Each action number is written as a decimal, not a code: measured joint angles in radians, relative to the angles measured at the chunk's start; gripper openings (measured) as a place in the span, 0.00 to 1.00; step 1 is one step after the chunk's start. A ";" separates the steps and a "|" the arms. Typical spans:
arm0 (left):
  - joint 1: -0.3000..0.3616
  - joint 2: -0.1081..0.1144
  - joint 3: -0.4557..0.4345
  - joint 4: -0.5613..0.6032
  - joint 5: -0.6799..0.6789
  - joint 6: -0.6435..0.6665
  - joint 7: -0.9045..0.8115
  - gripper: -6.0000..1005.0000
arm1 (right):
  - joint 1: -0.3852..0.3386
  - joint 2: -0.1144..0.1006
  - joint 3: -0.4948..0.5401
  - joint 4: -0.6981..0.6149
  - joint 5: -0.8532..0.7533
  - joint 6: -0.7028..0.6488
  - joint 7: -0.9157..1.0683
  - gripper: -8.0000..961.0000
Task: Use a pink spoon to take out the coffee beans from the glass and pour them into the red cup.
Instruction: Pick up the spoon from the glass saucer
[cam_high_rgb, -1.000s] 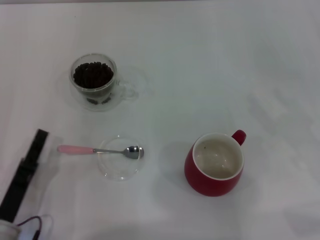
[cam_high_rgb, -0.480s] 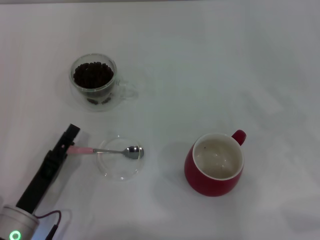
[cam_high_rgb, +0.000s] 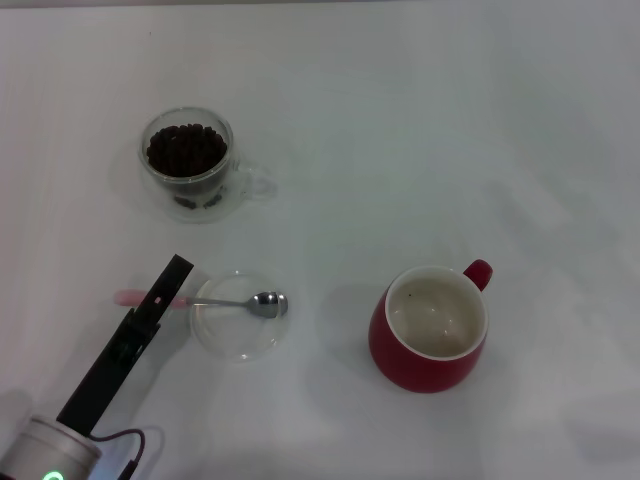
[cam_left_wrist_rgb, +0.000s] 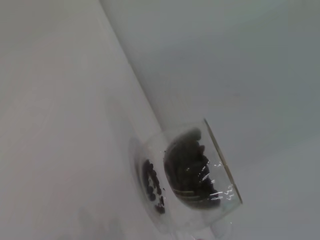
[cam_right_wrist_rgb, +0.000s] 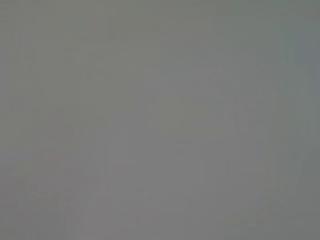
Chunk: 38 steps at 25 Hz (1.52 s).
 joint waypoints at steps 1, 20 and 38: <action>0.003 0.000 -0.003 -0.001 0.006 0.003 0.006 0.71 | 0.000 0.000 0.000 0.000 0.000 0.004 0.000 0.79; 0.027 -0.001 -0.026 -0.027 0.020 0.011 0.075 0.61 | 0.000 0.005 0.000 0.001 0.002 0.019 0.003 0.79; 0.038 0.005 -0.041 -0.027 0.014 0.013 0.133 0.17 | -0.012 0.011 0.000 0.009 0.002 0.031 0.000 0.79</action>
